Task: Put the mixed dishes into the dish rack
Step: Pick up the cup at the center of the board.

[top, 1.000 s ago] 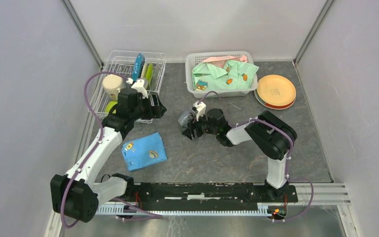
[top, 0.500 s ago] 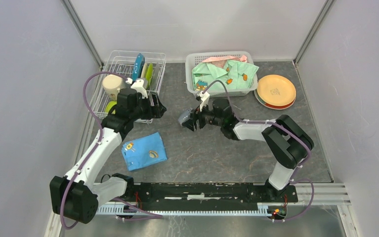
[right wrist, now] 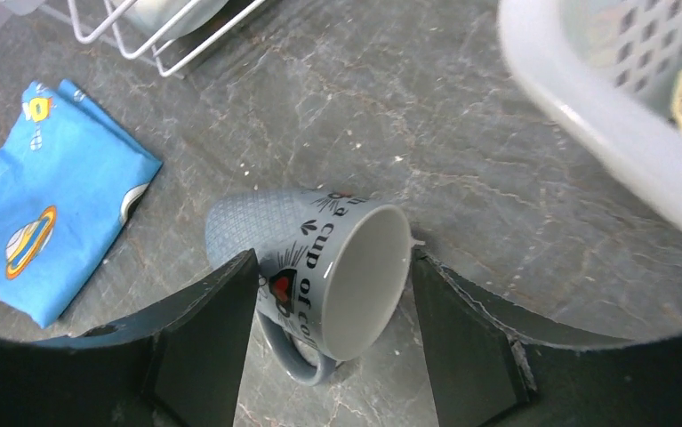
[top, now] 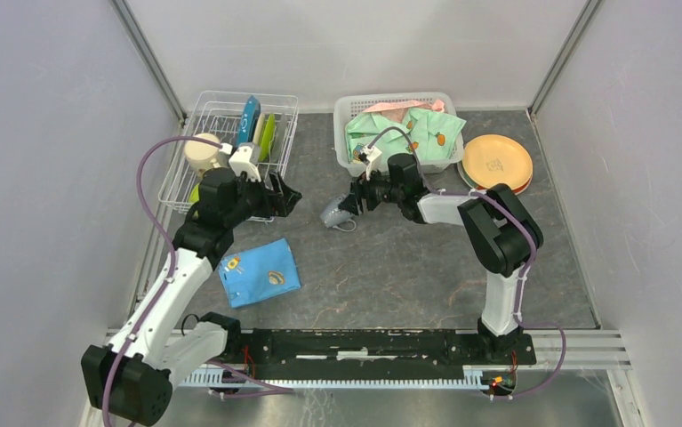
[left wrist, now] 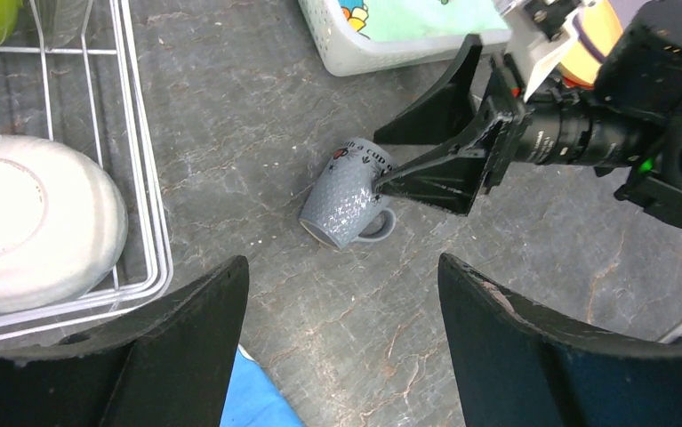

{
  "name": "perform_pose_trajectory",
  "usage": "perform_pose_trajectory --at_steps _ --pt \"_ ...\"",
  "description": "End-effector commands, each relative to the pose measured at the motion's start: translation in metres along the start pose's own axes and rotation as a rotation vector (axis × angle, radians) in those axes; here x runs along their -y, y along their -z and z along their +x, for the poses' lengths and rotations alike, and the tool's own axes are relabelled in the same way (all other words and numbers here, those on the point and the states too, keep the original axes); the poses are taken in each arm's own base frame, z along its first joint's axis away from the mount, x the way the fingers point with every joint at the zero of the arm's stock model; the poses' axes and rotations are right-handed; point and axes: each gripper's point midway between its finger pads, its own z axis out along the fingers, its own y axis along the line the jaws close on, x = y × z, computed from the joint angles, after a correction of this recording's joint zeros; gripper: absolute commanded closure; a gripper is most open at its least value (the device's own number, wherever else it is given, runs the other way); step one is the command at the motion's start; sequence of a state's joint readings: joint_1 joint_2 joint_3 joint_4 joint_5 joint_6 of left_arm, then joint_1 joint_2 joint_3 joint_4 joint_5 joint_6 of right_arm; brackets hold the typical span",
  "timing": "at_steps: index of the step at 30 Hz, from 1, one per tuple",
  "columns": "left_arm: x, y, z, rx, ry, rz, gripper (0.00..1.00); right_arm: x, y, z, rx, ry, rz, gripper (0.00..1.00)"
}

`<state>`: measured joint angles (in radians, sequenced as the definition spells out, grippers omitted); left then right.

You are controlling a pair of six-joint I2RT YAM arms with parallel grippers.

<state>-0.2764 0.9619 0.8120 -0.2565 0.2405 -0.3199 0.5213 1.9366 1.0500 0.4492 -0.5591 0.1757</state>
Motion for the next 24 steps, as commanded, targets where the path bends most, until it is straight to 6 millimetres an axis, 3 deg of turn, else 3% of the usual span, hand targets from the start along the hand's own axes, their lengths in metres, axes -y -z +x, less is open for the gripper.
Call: perform_pose_trajectory --at_steps 1,8,13,17,24 --pt "0.008 0.001 -0.016 0.067 -0.059 0.045 0.16 -0.012 -0.008 -0.001 -0.008 0.016 -0.103 0.3" --pt "-0.002 -0.006 -0.009 0.035 -0.014 -0.006 0.18 -0.027 -0.008 0.006 0.017 -0.036 -0.185 0.43" --pt "0.007 -0.01 -0.008 0.014 0.051 0.032 0.19 -0.038 0.001 -0.006 0.065 -0.038 -0.218 0.7" --pt "0.012 -0.009 -0.009 0.003 0.122 0.04 0.18 -0.054 0.017 -0.025 0.145 -0.049 -0.241 0.98" --pt "0.049 0.0 -0.023 0.009 0.215 0.212 0.07 -0.108 0.071 -0.072 0.366 -0.116 -0.397 1.0"
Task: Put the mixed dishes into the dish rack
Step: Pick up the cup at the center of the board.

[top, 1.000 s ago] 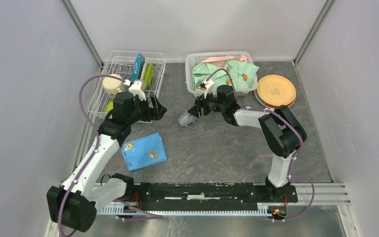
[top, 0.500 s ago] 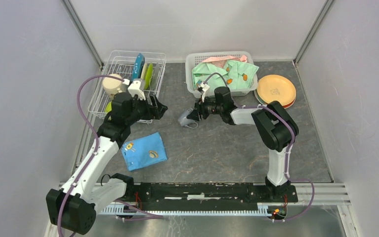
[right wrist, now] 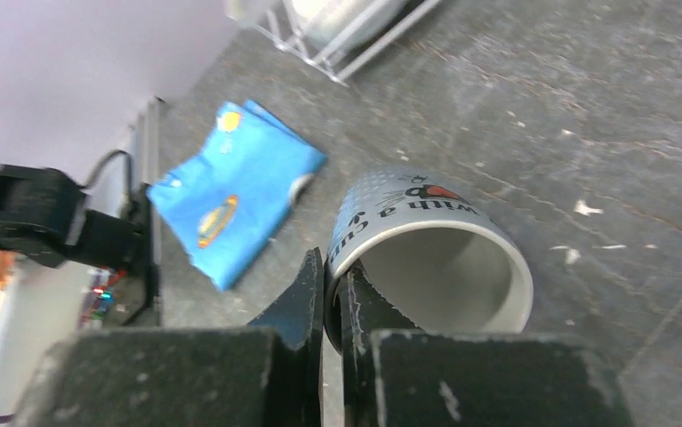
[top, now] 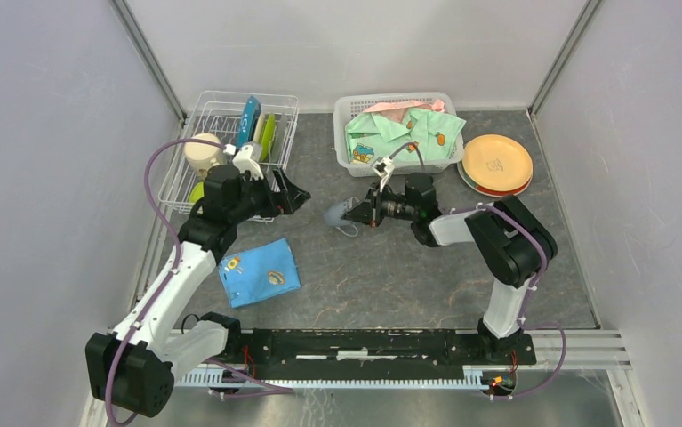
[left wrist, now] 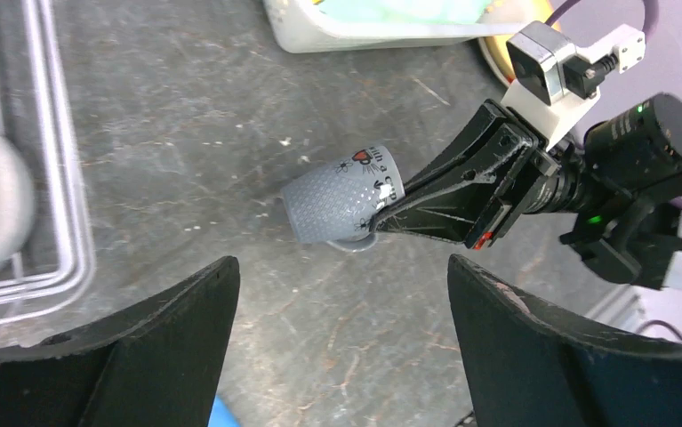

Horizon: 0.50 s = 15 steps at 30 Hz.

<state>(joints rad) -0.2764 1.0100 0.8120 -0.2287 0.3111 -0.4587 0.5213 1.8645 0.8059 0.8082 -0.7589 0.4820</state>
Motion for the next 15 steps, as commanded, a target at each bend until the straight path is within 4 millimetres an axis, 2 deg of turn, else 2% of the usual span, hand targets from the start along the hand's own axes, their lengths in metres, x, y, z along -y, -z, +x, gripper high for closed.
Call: perform_pose_trajectory --at_steps 1,3,9,15 --pt "0.044 0.01 -0.025 0.045 0.071 0.177 0.05 -0.083 0.027 -0.083 0.288 0.105 -0.234 1.0" --pt "0.05 0.012 -0.029 0.048 0.066 0.198 0.0 -0.108 0.043 -0.095 0.363 0.081 -0.312 1.0" --pt "0.067 0.019 -0.038 0.051 0.02 0.272 0.0 -0.176 0.094 -0.121 0.537 0.036 -0.568 1.0" --pt "0.082 0.022 -0.039 0.048 0.028 0.363 0.0 -0.199 0.115 -0.131 0.597 0.058 -0.606 1.0"
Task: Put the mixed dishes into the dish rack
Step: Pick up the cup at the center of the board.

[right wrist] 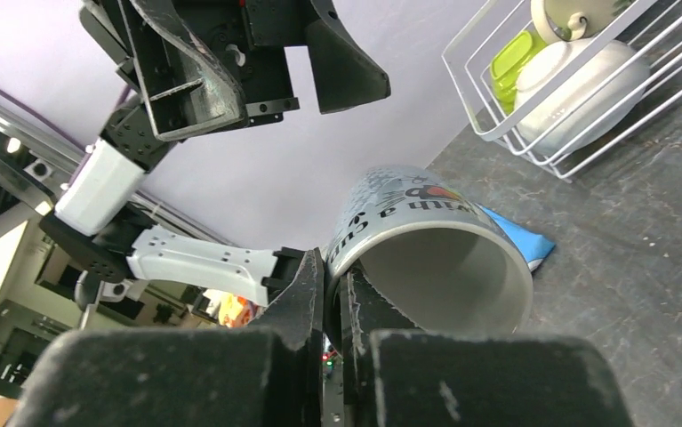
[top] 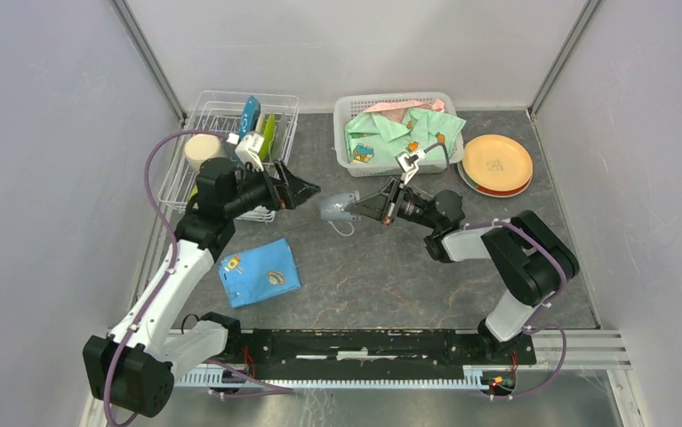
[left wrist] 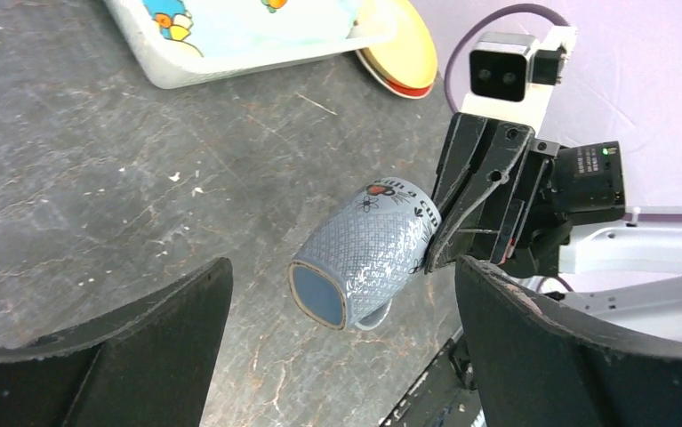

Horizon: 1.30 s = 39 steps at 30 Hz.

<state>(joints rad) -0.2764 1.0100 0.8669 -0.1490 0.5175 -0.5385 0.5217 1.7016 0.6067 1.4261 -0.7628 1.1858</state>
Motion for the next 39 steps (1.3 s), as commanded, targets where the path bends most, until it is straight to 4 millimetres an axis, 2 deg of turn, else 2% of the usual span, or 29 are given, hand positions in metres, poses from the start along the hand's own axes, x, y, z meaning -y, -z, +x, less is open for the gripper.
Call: perform_pose_trajectory --at_steps 1,7,12,15,20,26,27,31,34,36,39 --pt "0.03 0.003 -0.016 0.033 0.004 0.13 0.0 -0.123 0.02 -0.041 0.207 0.327 -0.403 1.0" --pt "0.045 -0.001 -0.005 -0.003 0.07 0.259 0.01 -0.139 0.026 -0.052 0.279 0.331 -0.417 1.0" --pt "0.05 -0.006 0.001 -0.013 0.157 0.312 0.04 -0.149 0.022 -0.057 0.3 0.329 -0.444 1.0" --pt "0.061 -0.005 0.004 -0.016 0.196 0.378 0.05 -0.156 0.02 -0.063 0.314 0.323 -0.463 1.0" --pt "0.071 -0.011 0.006 -0.011 0.227 0.403 0.05 -0.164 0.015 -0.068 0.318 0.319 -0.496 1.0" --pt "0.093 -0.011 0.002 0.001 0.268 0.488 0.1 -0.17 0.011 -0.07 0.319 0.293 -0.518 1.0" --pt "0.095 -0.01 0.001 0.005 0.275 0.499 0.13 -0.17 0.011 -0.069 0.318 0.29 -0.516 1.0" --pt "0.103 -0.003 -0.004 0.029 0.31 0.534 0.38 -0.165 0.013 -0.066 0.321 0.27 -0.498 1.0" --pt "0.105 0.002 -0.011 0.064 0.319 0.528 0.59 -0.158 0.012 -0.06 0.303 0.253 -0.483 1.0" --pt "0.108 0.006 -0.016 0.087 0.315 0.525 0.65 -0.153 0.011 -0.057 0.294 0.238 -0.473 0.99" --pt "0.108 0.007 -0.02 0.103 0.301 0.512 0.77 -0.147 0.01 -0.052 0.277 0.229 -0.461 0.88"
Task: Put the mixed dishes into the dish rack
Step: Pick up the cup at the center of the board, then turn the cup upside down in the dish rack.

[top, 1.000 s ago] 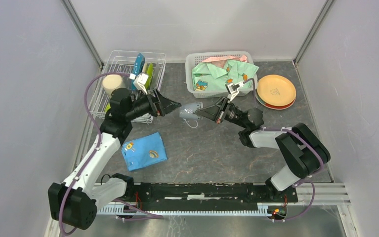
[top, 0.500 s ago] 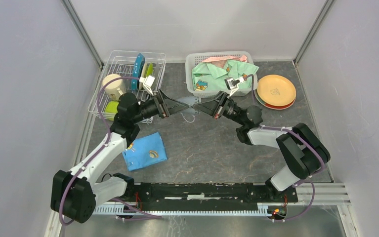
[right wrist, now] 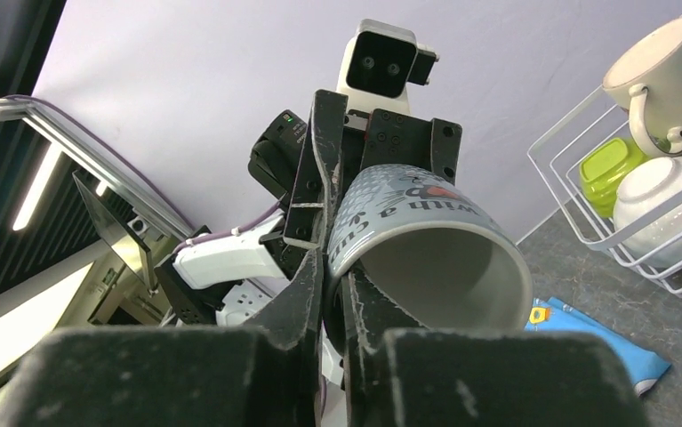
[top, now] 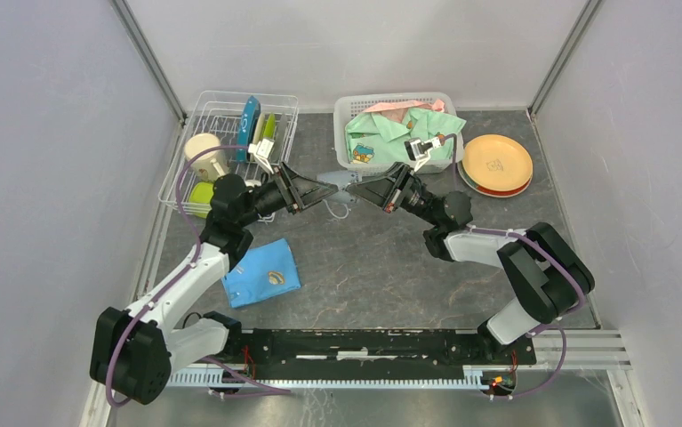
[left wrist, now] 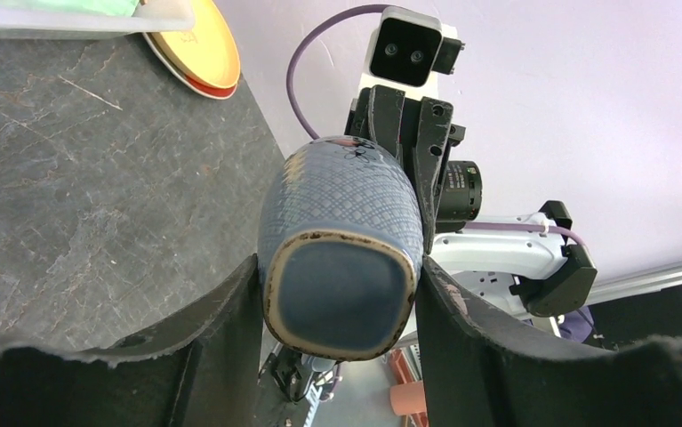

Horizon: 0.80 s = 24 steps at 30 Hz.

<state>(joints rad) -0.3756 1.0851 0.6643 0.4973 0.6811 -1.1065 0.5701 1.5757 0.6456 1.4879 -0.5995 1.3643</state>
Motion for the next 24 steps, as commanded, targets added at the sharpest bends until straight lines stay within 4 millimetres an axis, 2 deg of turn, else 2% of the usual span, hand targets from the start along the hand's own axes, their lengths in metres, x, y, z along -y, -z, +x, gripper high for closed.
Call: perform_pose_trajectory --at_steps 1,6,11,14,18,24 --pt "0.049 0.005 -0.016 0.062 -0.06 0.118 0.81 -0.076 0.015 -0.005 0.076 0.252 -0.345 0.81" --pt "0.037 0.006 -0.019 0.084 -0.087 0.054 0.96 -0.061 0.019 -0.002 0.09 0.224 -0.296 0.42" --pt "0.033 0.007 -0.025 0.109 -0.131 0.008 0.98 -0.049 0.028 -0.003 0.116 0.203 -0.244 0.21" --pt "0.014 0.009 -0.034 0.126 -0.19 -0.133 0.98 -0.046 0.034 -0.003 0.124 0.211 -0.222 0.02" --pt "-0.021 0.021 -0.055 0.152 -0.298 -0.397 0.98 -0.041 0.043 0.0 0.123 0.221 -0.189 0.02" --pt "-0.049 0.045 -0.097 0.217 -0.478 -0.696 0.98 -0.028 0.053 0.007 0.097 0.192 -0.138 0.02"
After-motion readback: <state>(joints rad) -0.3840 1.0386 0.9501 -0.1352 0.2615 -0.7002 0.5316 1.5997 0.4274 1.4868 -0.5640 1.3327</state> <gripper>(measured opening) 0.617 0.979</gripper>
